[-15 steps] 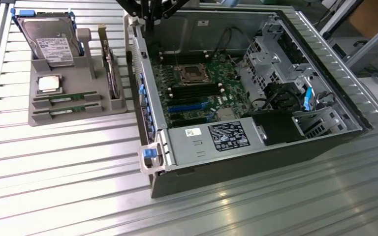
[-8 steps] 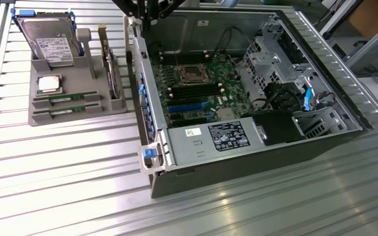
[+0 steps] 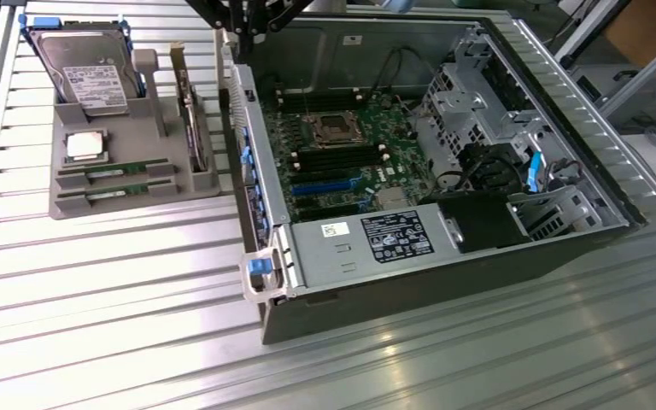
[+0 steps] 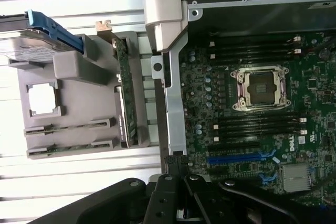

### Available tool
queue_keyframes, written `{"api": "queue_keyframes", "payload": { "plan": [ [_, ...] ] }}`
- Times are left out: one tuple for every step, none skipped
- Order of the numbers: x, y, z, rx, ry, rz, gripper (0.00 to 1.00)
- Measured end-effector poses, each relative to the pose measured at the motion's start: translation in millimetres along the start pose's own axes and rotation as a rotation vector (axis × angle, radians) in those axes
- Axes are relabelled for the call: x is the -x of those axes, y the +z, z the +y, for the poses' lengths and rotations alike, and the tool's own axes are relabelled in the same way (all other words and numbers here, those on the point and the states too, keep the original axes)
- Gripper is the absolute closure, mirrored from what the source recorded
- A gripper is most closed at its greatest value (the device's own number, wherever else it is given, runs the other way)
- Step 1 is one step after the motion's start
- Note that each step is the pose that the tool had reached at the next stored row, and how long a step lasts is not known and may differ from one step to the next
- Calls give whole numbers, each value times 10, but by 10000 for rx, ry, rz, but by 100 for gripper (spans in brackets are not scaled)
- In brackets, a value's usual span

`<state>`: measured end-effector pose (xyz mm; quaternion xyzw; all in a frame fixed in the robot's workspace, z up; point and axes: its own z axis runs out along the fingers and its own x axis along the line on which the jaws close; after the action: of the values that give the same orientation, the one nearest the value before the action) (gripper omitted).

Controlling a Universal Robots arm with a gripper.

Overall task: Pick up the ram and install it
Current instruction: 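Reach for the ram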

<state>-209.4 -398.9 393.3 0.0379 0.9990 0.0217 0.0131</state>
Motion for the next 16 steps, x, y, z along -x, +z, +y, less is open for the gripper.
{"api": "queue_keyframes", "payload": {
  "plan": [
    [-14,0,-1,0,0,0,90],
    [-27,0,-2,0,0,0,90],
    [-43,-1,-3,0,0,-1,90],
    [-53,-1,-4,0,0,-1,90],
    [-63,-1,-5,0,-1,0,90],
    [-77,-2,-6,0,-1,0,90],
    [-84,-2,-7,0,0,0,90],
    [-104,-3,-8,0,0,0,90],
    [-114,-3,-9,0,0,0,90],
    [-122,-3,-9,1,0,-1,90],
    [-137,-4,-10,0,0,-1,90],
    [-144,-4,-11,0,0,0,90],
    [-153,-4,-12,0,0,0,90],
    [-167,-4,-13,0,1,-1,90],
    [-175,-5,-13,1,0,-1,90],
    [-183,-5,-14,0,1,0,90]
  ]
}}
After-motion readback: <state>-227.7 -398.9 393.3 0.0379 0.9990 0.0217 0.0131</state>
